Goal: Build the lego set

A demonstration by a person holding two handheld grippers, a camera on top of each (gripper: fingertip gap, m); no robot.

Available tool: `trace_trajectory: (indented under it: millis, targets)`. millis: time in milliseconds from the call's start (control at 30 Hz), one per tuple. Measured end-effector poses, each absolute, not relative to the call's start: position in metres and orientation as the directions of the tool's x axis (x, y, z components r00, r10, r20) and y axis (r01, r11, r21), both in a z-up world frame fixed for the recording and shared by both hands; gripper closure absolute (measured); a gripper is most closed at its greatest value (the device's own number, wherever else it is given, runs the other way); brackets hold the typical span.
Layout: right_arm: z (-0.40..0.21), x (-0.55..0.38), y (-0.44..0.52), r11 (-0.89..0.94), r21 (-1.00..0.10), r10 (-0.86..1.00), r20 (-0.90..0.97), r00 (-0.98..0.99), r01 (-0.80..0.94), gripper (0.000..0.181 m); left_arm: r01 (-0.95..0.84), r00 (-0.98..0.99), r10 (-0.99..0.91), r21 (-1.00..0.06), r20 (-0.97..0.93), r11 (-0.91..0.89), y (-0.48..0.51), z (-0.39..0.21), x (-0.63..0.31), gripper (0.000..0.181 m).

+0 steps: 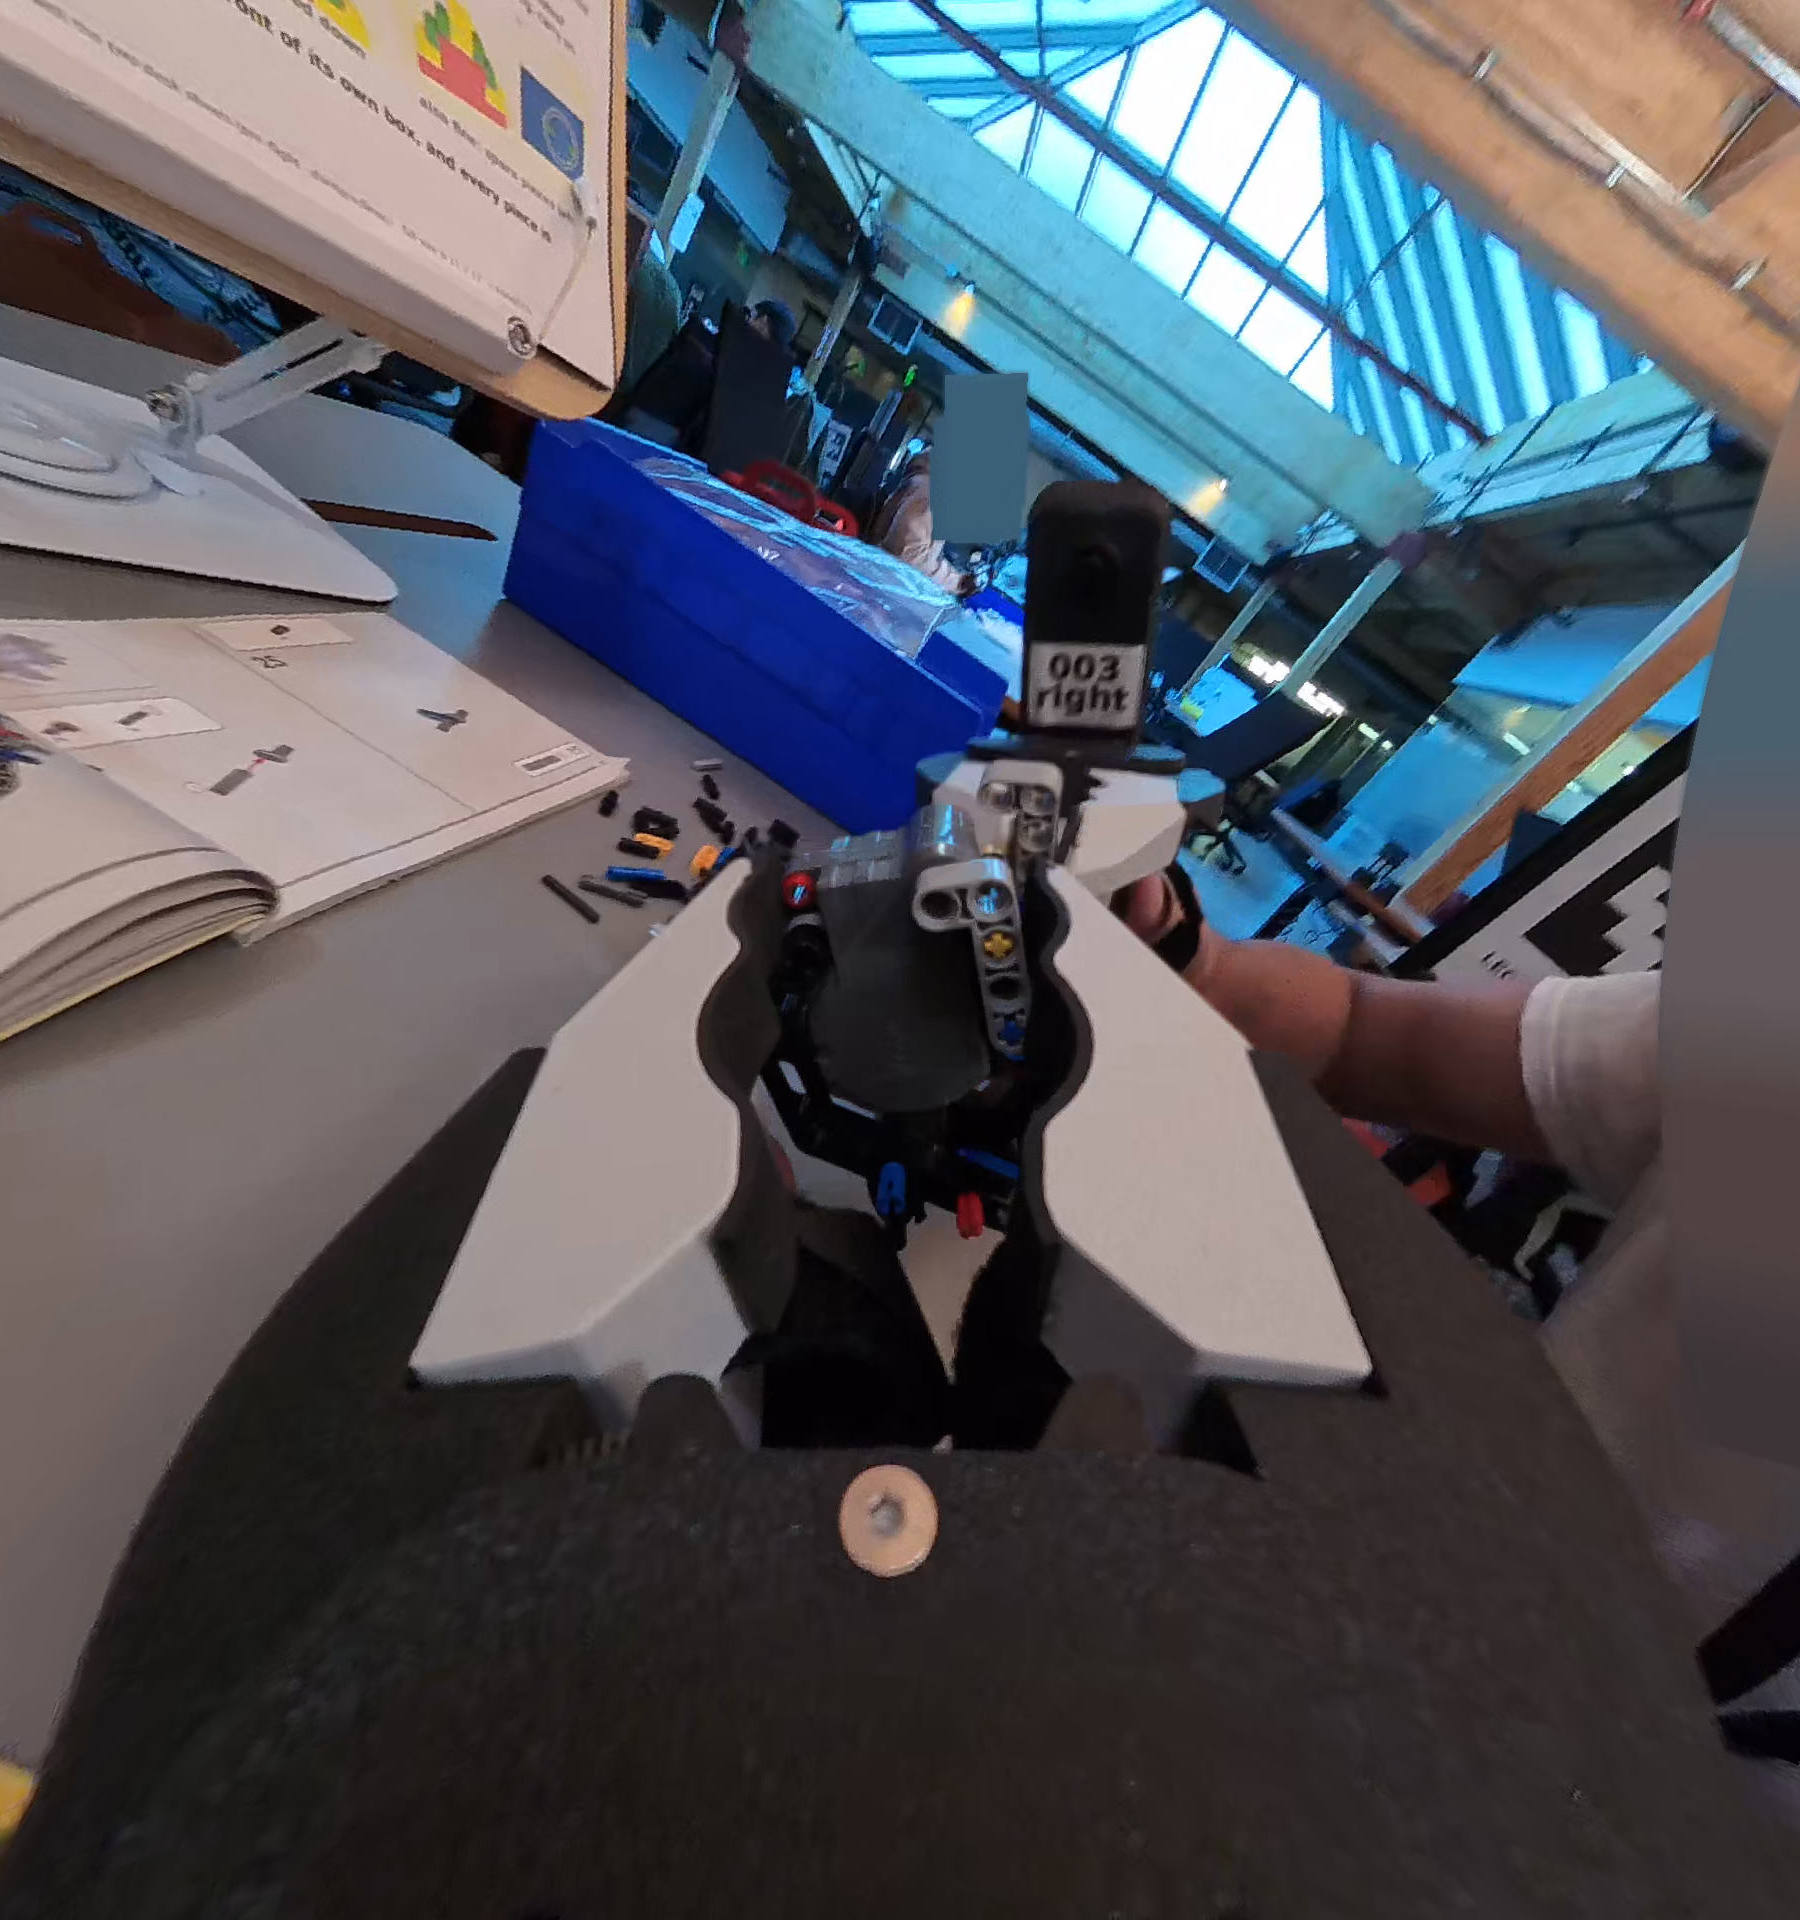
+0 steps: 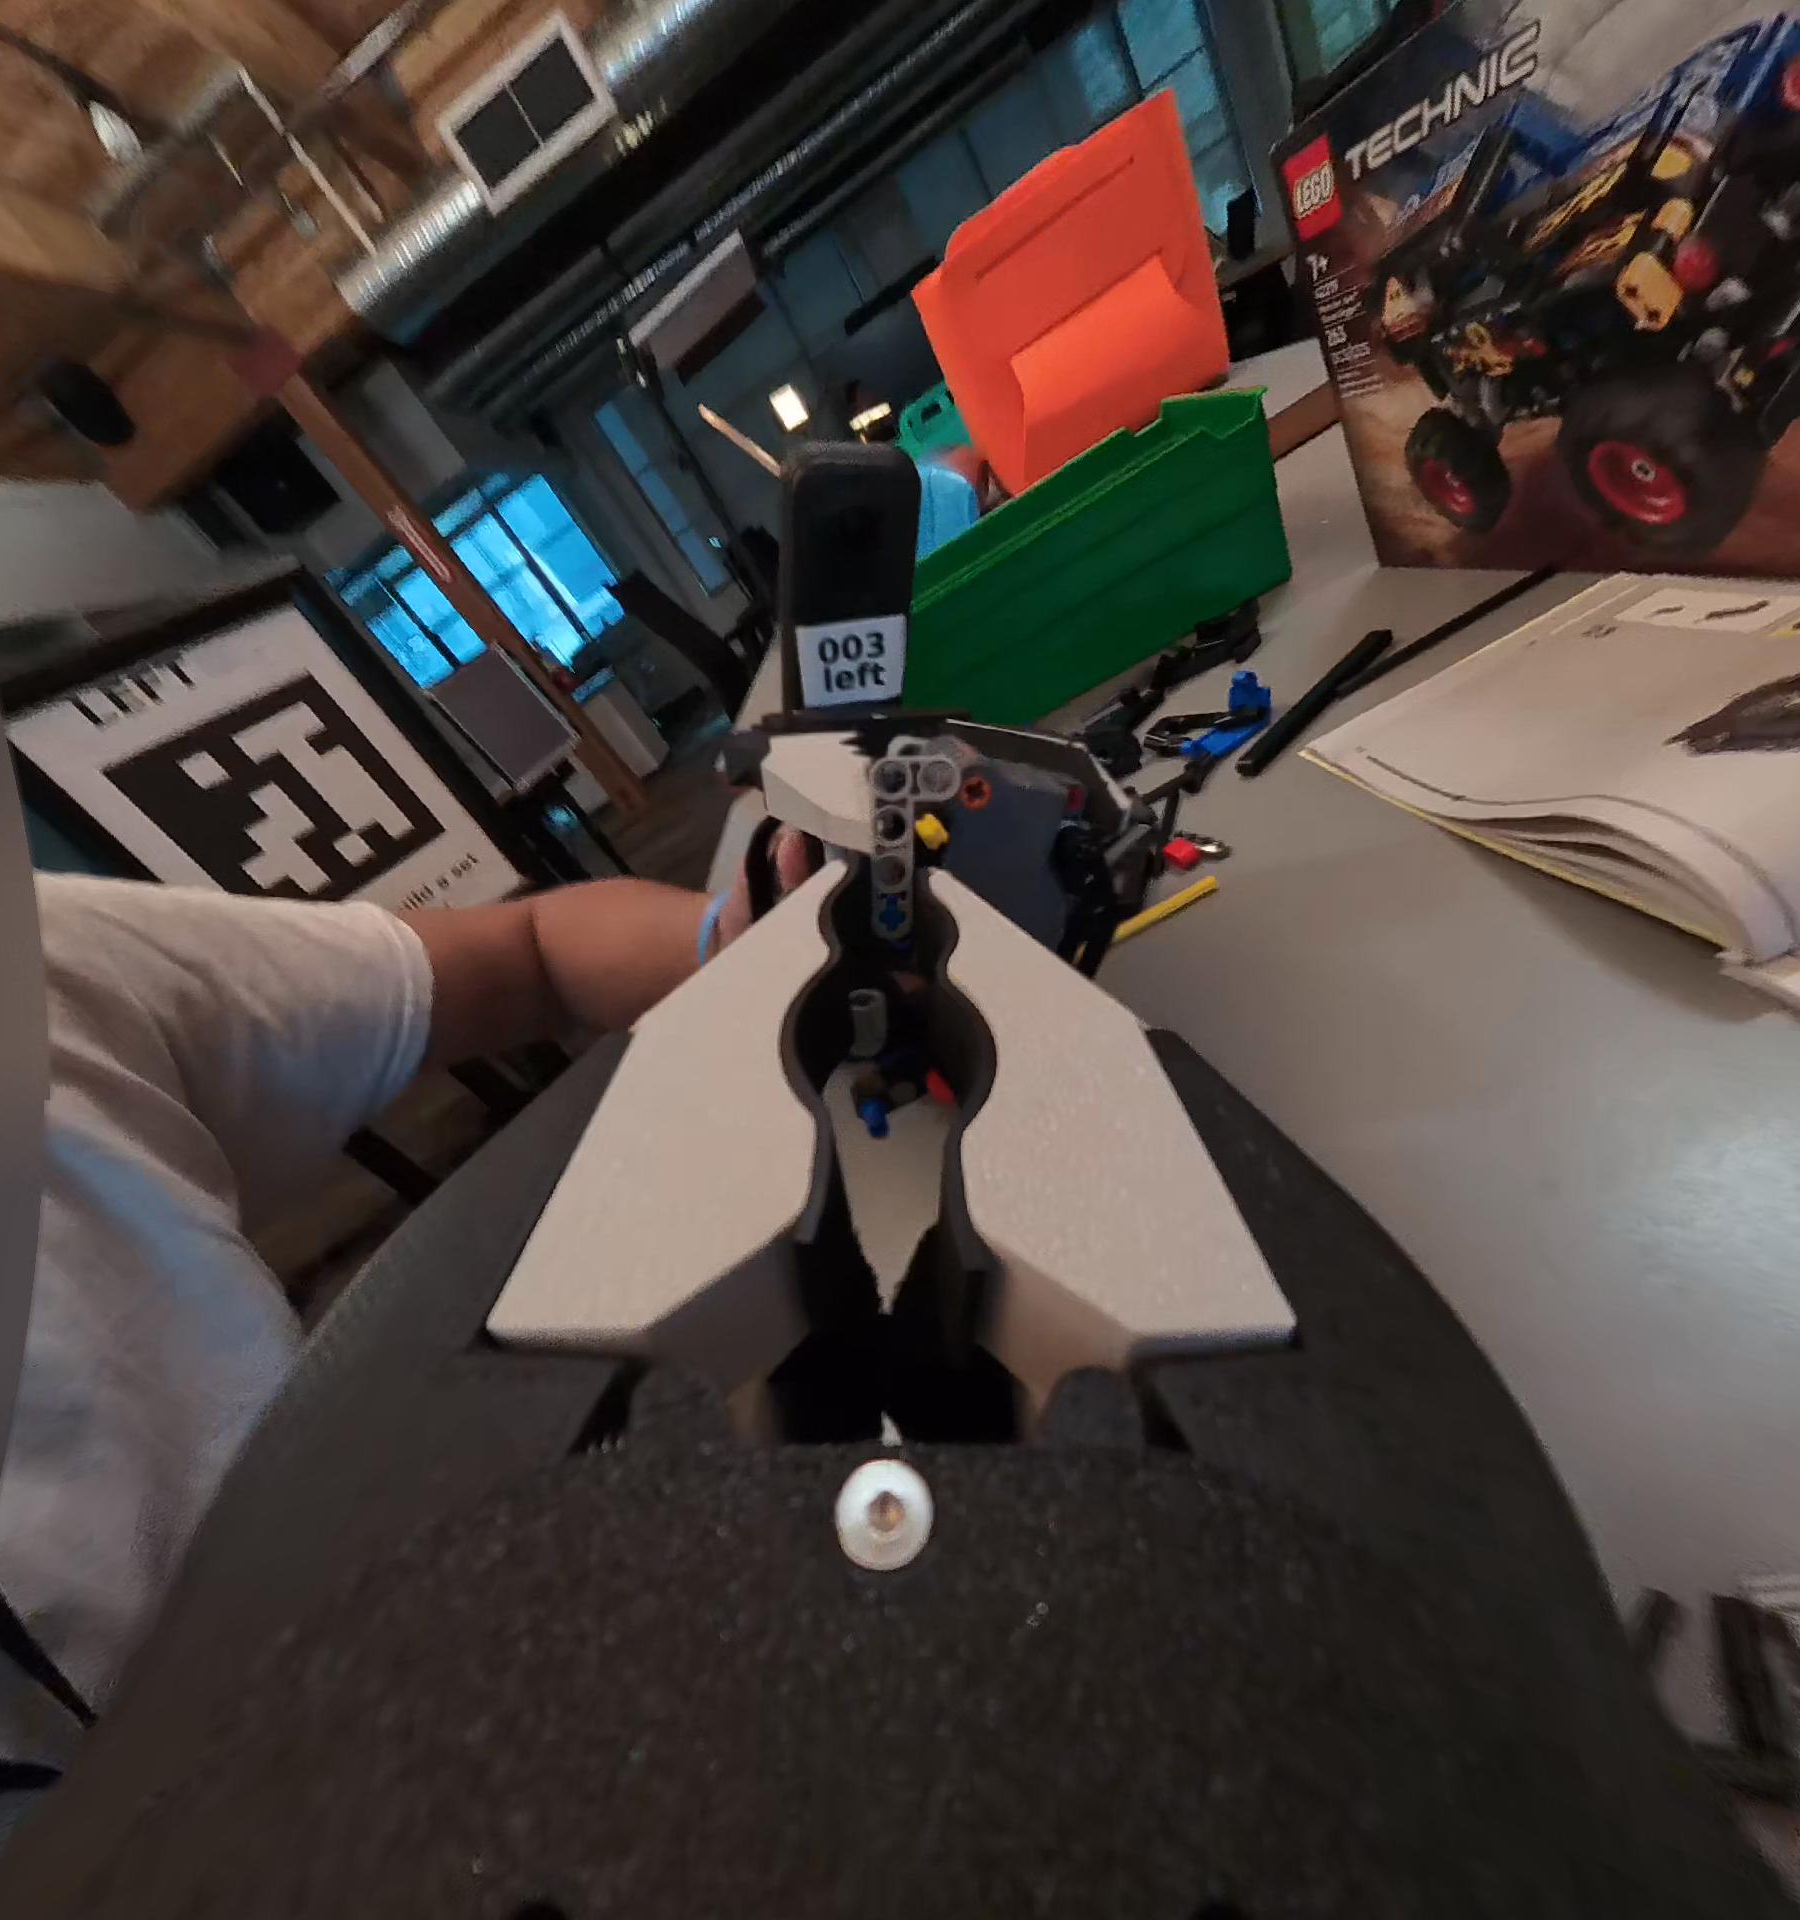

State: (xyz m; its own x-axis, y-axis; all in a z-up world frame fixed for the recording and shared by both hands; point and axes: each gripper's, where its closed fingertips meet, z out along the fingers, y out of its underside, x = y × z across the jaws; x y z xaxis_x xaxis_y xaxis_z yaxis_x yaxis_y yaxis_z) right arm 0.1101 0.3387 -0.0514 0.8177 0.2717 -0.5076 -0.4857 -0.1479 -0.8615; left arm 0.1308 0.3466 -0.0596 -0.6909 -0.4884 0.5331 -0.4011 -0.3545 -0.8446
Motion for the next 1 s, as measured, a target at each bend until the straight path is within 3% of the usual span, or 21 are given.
trace_trajectory:
  millis: [100,200,333,433,567,1000]
  targets:
    - [-0.071,0.125,0.33,-0.278,-0.889,0.202,-0.424,0.883,-0.363,0.175,-0.378,-0.69,-0.536,-0.874,0.486,-0.306,0.355,-0.064,0.132,0.137]
    - [-0.132,0.142,0.309,-0.62,-0.774,0.105,-0.242,0.965,-0.127,0.174,-0.34,-0.692,-0.633,-0.93,0.347,-0.138,0.36,-0.078,0.134,0.138]
    - [-0.149,0.133,0.296,-0.728,-0.686,0.15,-0.192,0.97,-0.023,0.174,-0.332,-0.692,-0.697,-0.94,0.19,0.073,0.357,-0.102,0.135,0.138]
    - [-0.158,0.135,0.287,-0.764,-0.642,0.178,-0.104,0.978,0.07,0.174,-0.302,-0.713,-0.69,-0.943,0.123,0.144,0.35,-0.106,0.131,0.138]
    - [-0.164,0.131,0.283,-0.784,-0.616,0.198,-0.136,0.971,0.073,0.174,-0.296,-0.719,-0.692,-0.932,0.072,0.21,0.349,-0.114,0.13,0.138]
    - [-0.172,0.135,0.271,-0.822,-0.53,0.251,-0.005,0.968,0.211,0.165,-0.294,-0.72,-0.69,-0.931,0.068,0.215,0.348,-0.114,0.13,0.137]
